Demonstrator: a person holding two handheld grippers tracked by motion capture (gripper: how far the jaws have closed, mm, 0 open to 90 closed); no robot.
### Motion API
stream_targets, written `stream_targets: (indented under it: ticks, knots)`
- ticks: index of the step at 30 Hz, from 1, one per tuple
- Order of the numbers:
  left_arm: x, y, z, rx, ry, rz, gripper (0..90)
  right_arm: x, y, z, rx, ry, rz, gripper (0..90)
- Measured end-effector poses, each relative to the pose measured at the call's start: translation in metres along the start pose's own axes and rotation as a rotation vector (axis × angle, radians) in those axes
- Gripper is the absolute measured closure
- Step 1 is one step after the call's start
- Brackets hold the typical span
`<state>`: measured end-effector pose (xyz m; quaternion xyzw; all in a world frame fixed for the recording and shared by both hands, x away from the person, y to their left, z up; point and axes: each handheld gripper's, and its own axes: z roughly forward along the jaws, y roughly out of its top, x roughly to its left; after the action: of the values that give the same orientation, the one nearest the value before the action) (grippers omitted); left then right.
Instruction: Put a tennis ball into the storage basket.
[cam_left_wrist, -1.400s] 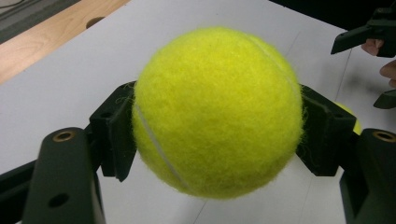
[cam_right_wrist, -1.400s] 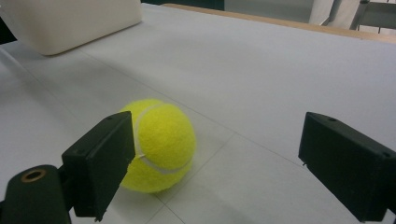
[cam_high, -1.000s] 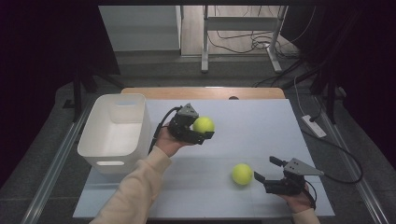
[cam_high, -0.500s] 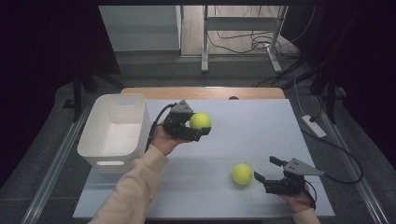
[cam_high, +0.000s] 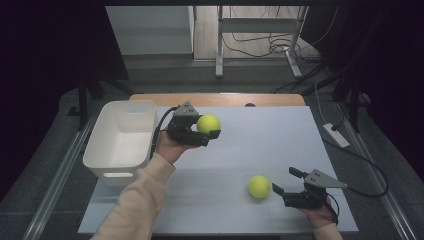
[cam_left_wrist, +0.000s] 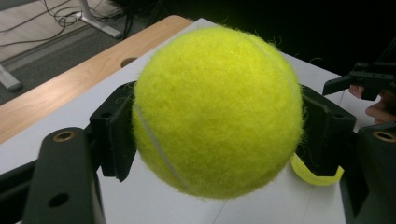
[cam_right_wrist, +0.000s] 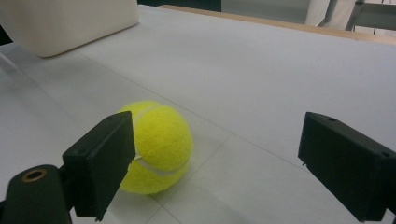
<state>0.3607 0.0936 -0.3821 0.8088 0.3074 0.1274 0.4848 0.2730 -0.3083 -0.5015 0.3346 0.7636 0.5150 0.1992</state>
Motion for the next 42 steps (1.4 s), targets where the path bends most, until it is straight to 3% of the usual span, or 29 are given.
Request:
stream_targets:
  ticks: [19,42]
  knots:
    - [0.015,0.009,-0.034,-0.069,0.060,-0.019,26.4,0.000,0.000,0.000,0.001,-0.007,0.003,10.9]
    - [0.038,0.006,-0.060,-0.098,0.118,-0.074,26.4,0.000,0.000,0.000,-0.002,-0.019,-0.001,11.3]
